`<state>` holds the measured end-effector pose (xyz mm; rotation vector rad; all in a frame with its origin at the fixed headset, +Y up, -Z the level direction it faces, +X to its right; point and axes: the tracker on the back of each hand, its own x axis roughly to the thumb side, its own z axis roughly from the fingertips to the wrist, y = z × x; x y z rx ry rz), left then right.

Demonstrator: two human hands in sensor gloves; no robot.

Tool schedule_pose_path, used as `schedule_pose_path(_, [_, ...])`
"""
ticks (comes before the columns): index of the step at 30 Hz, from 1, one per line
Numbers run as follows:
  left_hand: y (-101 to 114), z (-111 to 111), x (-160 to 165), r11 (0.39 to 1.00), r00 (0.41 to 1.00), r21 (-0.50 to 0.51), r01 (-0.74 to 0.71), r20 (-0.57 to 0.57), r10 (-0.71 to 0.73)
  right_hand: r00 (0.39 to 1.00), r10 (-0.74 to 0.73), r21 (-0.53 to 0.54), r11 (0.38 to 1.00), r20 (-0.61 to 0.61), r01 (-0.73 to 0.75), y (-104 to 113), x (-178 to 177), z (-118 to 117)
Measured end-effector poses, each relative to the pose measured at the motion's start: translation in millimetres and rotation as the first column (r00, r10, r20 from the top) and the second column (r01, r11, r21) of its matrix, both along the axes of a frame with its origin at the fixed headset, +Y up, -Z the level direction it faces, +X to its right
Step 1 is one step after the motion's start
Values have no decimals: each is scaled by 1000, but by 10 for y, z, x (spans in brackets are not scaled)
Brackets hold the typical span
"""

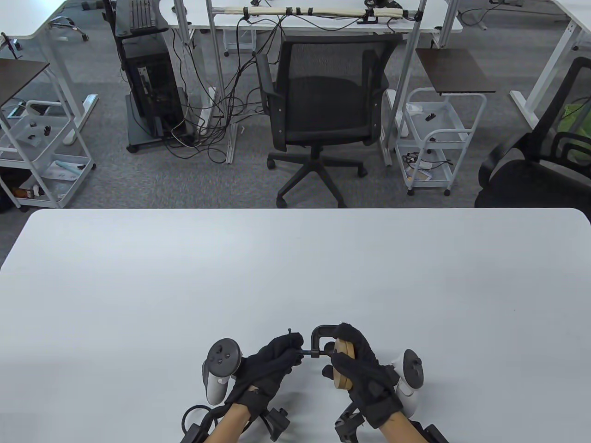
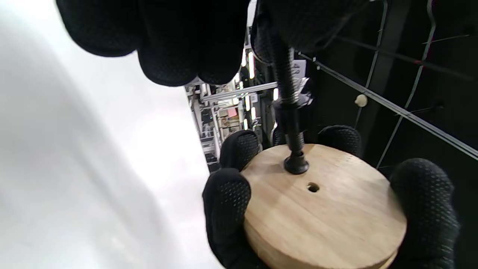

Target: Screw the clamp shut

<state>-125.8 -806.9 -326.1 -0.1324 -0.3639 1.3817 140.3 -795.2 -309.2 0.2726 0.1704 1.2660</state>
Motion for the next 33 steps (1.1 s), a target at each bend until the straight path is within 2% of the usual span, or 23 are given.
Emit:
schedule_pose_path(6, [55, 4, -10, 997, 1000, 73, 8, -19, -7, 1000, -5, -5, 1000, -5, 5, 1, -1, 2])
schedule_pose_path(11, [57, 10, -2, 998, 1000, 63, 6, -11, -5, 1000, -16, -11, 1000, -2, 16, -3, -2, 1])
schedule_pose_path(15, [30, 3, -2, 999, 999, 34, 39, -2, -39, 999, -47, -19, 999, 9, 47, 9, 9, 0])
schedule_pose_path(18, [-20, -13, -4, 998, 998, -27, 50, 38, -49, 998, -57, -20, 998, 22, 58, 19, 29, -5])
schedule_pose_path(23, [-67, -21, -17, 992, 995, -85, 97, 20, -96, 997, -71, -14, 997, 43, 71, 46, 78, -18])
schedule_pose_path(27, [-67, -13, -66, 985, 987, -94, 146, -57, -152, 996, -73, -12, 997, 57, 74, 54, 108, -22])
schedule_pose_path(33, [-95, -22, -53, 990, 999, -133, 40, 3, -40, 998, -57, -14, 998, 15, 58, 42, 70, -15])
